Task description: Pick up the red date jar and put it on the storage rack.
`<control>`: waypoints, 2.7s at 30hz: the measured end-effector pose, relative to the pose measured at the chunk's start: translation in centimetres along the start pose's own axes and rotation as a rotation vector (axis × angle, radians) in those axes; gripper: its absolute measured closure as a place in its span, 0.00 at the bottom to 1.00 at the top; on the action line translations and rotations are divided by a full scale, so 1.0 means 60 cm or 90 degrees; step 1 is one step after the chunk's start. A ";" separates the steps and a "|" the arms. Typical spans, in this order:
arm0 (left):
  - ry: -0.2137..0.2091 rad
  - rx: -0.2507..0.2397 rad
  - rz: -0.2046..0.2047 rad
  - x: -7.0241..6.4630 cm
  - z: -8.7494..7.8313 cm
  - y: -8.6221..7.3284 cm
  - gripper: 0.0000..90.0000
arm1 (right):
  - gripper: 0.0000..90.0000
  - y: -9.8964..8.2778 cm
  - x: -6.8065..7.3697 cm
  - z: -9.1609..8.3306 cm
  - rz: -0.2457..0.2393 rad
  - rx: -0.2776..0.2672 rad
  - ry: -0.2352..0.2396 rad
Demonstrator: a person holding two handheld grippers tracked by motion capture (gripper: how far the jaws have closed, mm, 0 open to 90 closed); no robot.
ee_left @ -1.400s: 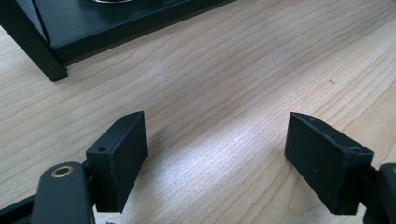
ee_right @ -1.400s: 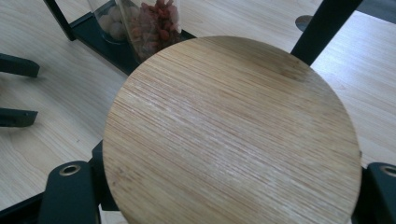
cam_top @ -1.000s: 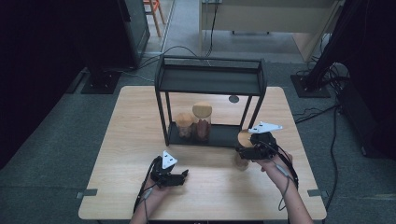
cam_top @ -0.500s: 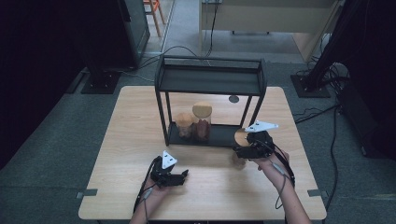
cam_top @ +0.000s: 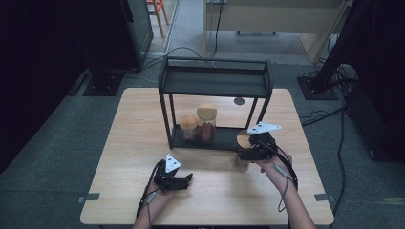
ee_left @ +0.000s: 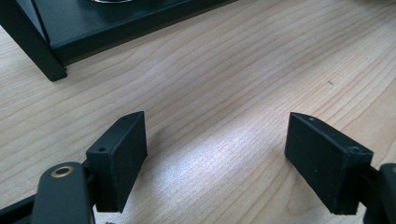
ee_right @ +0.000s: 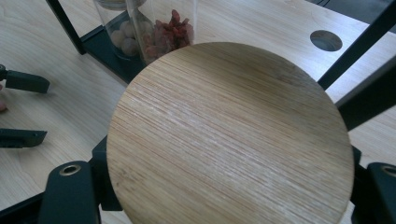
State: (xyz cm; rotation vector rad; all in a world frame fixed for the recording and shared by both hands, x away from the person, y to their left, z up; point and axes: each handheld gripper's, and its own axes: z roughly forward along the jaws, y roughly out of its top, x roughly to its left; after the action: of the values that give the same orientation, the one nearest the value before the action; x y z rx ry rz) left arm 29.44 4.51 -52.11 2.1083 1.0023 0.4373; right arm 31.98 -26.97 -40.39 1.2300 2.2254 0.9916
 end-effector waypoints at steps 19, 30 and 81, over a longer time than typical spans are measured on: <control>0.000 0.000 0.000 0.000 0.000 0.000 0.24 | 0.28 0.015 0.011 0.010 -0.004 -0.005 0.008; 0.000 0.002 0.005 -0.001 0.001 0.001 0.24 | 0.28 0.021 0.015 0.014 -0.003 -0.009 0.010; -0.005 0.000 0.001 0.001 0.000 0.000 0.24 | 0.28 0.072 0.024 0.033 -0.009 -0.015 0.002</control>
State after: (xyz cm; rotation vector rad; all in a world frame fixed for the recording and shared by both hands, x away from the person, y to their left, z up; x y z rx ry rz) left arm 29.49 4.52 -52.10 2.1091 0.9950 0.4295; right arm 34.91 -23.41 -38.49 1.2008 2.2157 1.0129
